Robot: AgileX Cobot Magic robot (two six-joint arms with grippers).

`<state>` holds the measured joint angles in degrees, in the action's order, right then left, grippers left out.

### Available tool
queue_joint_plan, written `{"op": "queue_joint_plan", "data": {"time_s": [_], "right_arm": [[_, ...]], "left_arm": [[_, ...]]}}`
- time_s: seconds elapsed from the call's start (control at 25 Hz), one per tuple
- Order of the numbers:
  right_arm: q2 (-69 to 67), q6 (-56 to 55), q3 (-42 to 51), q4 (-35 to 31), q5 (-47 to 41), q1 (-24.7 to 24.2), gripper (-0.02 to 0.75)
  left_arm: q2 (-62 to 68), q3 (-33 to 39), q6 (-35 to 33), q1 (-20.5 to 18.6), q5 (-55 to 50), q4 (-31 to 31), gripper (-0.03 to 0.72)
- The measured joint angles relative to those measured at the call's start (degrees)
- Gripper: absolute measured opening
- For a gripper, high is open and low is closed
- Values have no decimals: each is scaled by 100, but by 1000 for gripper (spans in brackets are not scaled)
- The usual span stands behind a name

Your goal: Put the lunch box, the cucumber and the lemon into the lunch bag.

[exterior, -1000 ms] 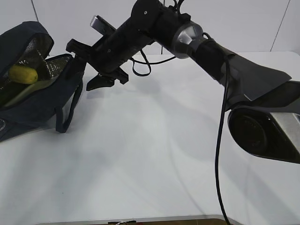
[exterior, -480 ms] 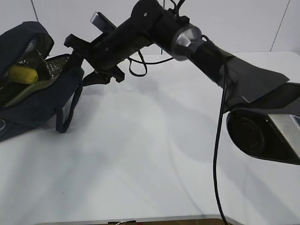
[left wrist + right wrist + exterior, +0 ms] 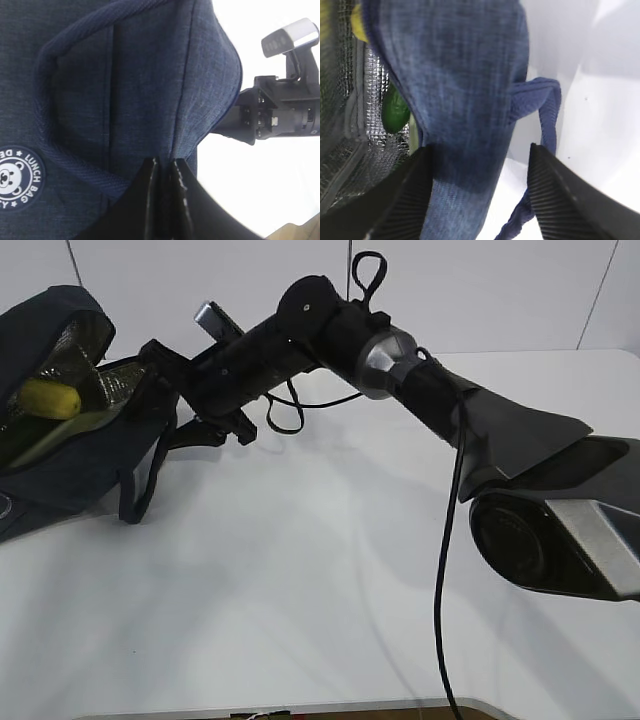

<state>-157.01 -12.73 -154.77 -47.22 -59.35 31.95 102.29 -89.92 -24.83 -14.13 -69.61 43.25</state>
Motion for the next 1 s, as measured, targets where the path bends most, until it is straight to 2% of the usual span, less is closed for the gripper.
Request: {"op": "queue_joint_plan", "data": {"time_s": [0.08, 0.2, 0.44, 0.64, 0.84, 1.0], "right_arm": [[0, 0, 0, 0, 10, 0, 475], [0, 0, 0, -15, 14, 0, 419], [0, 0, 0, -41, 36, 0, 186], [0, 359, 0, -41, 36, 0, 31], [0, 945, 0, 57, -234, -4, 15], [23, 1064, -130, 643, -661, -4, 13]], "left_arm": [[0, 0, 0, 0, 0, 0, 10], [0, 0, 0, 0, 0, 0, 10], [0, 0, 0, 0, 0, 0, 10], [0, 0, 0, 0, 0, 0, 10], [51, 0, -2, 0, 0, 26, 10], [91, 0, -2, 0, -35, 168, 10]]}}
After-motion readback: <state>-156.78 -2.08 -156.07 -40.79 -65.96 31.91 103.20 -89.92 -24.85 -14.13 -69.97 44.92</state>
